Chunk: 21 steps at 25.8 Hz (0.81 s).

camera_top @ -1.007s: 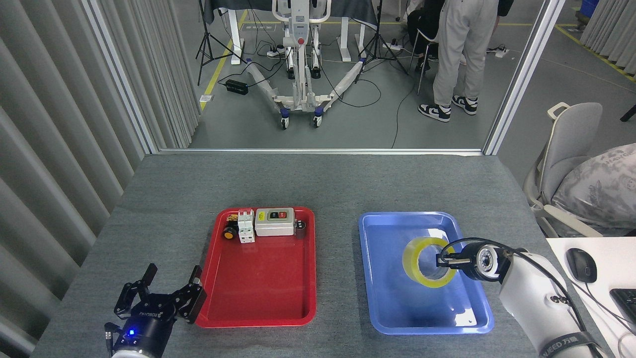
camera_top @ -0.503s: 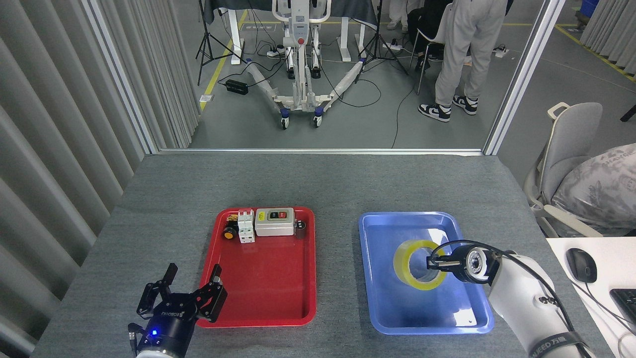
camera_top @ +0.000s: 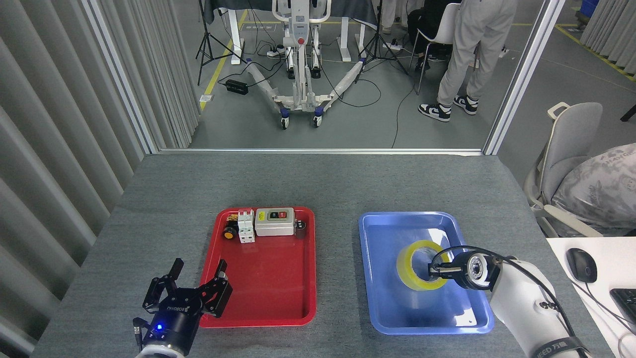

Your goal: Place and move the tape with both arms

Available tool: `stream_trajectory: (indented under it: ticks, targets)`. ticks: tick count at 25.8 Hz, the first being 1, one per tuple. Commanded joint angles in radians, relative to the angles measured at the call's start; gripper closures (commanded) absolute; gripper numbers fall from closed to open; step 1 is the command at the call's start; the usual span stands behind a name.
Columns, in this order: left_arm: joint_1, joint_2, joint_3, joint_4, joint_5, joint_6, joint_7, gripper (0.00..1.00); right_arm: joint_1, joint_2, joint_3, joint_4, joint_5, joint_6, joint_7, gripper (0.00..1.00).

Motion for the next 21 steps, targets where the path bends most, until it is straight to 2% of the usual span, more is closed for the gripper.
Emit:
stream_trajectory:
  ticks: [1,9,11,15,18,20,21]
  targets:
    - [0.0,-0.001,-0.003,0.003,0.0,0.0,0.0,0.01,-0.001,-0.002,0.0,-0.001,0.001,-0.003,-0.022,0.58]
    - [0.003,-0.003,-0.009,0.003,0.002,0.0,0.0,0.01,-0.001,-0.002,0.0,-0.001,0.004,-0.006,-0.04,0.53]
    - [0.001,-0.003,-0.009,0.003,0.003,0.0,0.001,0.01,-0.001,-0.004,-0.002,-0.006,-0.003,-0.014,-0.058,0.47]
    - [0.0,-0.004,-0.009,-0.001,0.005,0.0,0.001,0.01,0.002,-0.004,-0.004,-0.043,-0.001,-0.019,-0.154,0.26]
    - [0.0,-0.004,-0.009,0.0,0.006,0.0,0.003,0.01,0.054,-0.008,-0.023,-0.135,0.011,-0.019,-0.227,0.06]
    - [0.001,-0.004,-0.009,0.003,0.008,0.001,0.009,0.01,0.103,-0.022,-0.076,-0.213,0.043,-0.02,-0.316,0.02]
    - [0.003,-0.004,-0.009,0.005,0.008,0.0,0.01,0.01,0.135,-0.022,-0.112,-0.246,0.082,-0.02,-0.368,0.01]
